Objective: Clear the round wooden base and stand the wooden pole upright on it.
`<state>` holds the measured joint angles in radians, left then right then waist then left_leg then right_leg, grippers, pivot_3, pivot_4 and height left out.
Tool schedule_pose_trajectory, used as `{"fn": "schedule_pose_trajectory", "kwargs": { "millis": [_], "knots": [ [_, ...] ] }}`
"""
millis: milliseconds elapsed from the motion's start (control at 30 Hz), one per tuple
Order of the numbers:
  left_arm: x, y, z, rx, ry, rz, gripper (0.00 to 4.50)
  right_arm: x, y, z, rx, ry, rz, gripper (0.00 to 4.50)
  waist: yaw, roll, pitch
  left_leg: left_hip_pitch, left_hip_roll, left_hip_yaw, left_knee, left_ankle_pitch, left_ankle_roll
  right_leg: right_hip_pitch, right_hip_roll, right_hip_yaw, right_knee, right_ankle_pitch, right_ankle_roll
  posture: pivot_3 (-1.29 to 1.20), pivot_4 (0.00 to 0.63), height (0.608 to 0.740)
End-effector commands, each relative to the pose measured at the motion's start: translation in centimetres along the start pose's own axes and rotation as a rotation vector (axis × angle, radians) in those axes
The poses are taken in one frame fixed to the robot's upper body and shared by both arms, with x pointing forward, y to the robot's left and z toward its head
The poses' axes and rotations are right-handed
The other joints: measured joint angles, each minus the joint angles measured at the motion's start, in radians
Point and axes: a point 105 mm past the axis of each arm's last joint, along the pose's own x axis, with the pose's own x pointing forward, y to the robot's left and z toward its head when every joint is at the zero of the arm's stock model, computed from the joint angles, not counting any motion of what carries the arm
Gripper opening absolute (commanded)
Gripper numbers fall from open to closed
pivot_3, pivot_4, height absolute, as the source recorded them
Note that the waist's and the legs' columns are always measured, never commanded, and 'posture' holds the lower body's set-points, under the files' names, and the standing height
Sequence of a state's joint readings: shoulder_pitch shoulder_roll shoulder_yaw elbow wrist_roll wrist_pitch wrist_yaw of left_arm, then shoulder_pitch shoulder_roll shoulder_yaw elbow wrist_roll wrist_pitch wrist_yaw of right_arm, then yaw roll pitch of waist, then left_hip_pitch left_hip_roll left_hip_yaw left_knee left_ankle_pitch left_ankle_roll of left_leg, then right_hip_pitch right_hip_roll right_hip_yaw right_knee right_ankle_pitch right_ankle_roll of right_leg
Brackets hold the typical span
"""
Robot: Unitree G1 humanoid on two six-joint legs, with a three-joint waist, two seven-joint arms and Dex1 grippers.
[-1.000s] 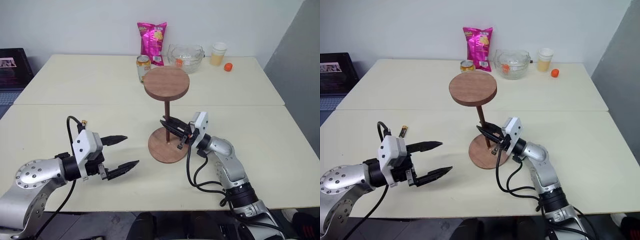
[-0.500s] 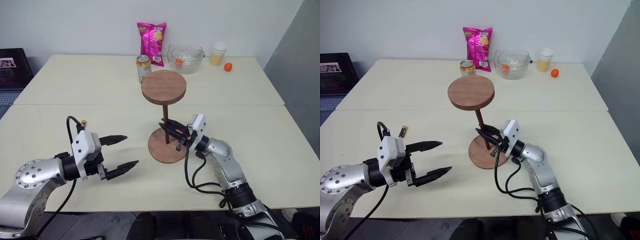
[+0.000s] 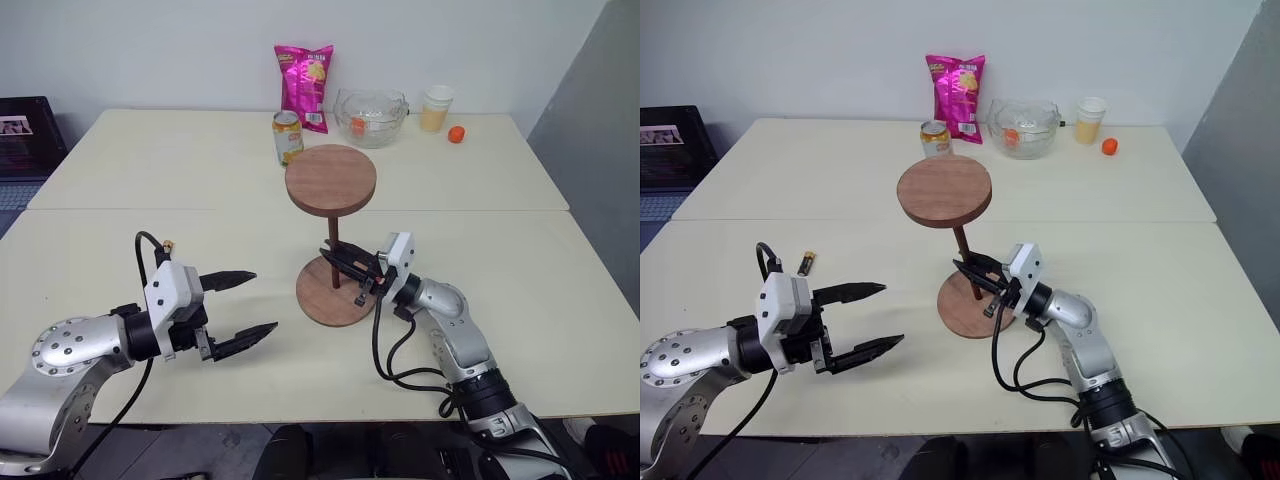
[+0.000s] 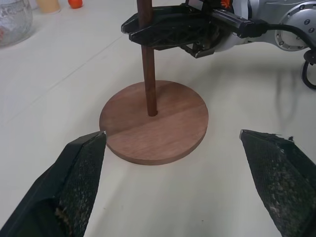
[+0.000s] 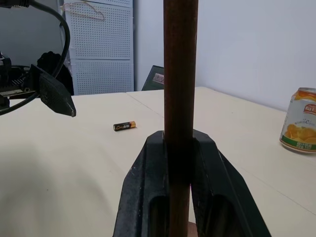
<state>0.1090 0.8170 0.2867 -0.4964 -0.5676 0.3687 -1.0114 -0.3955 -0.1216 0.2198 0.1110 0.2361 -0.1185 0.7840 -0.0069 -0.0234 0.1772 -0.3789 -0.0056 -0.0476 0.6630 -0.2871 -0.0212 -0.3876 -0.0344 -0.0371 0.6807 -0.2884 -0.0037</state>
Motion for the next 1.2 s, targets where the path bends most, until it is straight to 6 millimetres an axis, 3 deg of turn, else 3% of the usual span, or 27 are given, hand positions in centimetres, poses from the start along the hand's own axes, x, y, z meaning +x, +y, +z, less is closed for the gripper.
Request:
{"fn": "schedule_pose_trajectory", "kwargs": {
  "millis": [33, 633, 933, 1200],
  "knots": [
    [0.0, 0.2, 0.5, 0.036, -0.007, -0.001, 4.5, -0.6, 0.1, -0.4, -0.002, 0.024, 0.003, 0.23, 0.0, 0.0, 0.0, 0.0, 0.0, 0.0, 0.0, 0.0, 0.0, 0.0, 0.0, 0.0, 0.0, 0.0, 0.0, 0.0, 0.15, 0.74],
    [0.0, 0.2, 0.3, 0.042, -0.008, 0.0, 4.5, -0.1, -0.2, -1.1, 0.037, 0.093, -0.02, 0.23, 0.001, 0.0, 0.0, 0.001, 0.0, 0.0, 0.0, 0.0, 0.0, 0.0, 0.0, 0.0, 0.0, 0.0, 0.0, 0.0, 0.15, 0.74],
    [0.1, 0.2, 0.4, 0.048, -0.013, -0.001, 4.5, -1.6, -0.3, -4.0, 0.056, 0.226, -0.025, 0.23, 0.002, 0.0, -0.001, 0.003, 0.0, 0.0, 0.0, 0.0, 0.0, 0.003, 0.0, 0.0, 0.0, 0.0, 0.0, 0.0, 0.15, 0.74],
    [0.2, 0.3, 0.3, 0.051, -0.016, 0.001, 4.5, -1.6, -0.7, -4.9, 0.094, 0.309, -0.051, 0.23, 0.003, 0.0, -0.002, 0.015, 0.0, 0.0, -0.003, 0.0, 0.0, 0.014, 0.0, 0.0, -0.002, -0.001, -0.001, 0.0, 0.15, 0.74]
  ]
}}
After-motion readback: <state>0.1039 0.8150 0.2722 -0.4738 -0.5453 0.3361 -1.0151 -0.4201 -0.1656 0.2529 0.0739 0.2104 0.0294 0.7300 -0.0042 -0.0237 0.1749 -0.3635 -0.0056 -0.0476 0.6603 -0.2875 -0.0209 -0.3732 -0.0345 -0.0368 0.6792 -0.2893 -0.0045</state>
